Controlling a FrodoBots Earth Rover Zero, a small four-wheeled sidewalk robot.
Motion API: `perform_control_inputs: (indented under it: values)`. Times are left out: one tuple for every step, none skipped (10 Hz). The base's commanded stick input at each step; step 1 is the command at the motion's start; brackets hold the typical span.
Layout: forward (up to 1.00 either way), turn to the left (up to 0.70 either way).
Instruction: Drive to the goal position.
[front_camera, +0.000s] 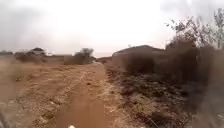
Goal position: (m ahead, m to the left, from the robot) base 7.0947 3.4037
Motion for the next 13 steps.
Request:
perform_control_inputs:
  values:
    - [0.5,0.0]
    - [0.5,0.0]
    - [0.5,0.0]
    - [0.5,0.28]
    - [0.5,0.5]
    - [0.5,0.5]
    - [0.5,0.0]
    - [0.5,0.0]
    - [0.5,0.0]
    - [0.5,0.0]
    - [0.5,0.0]
    - [0.5,0.0]
    - [0.5,0.0]
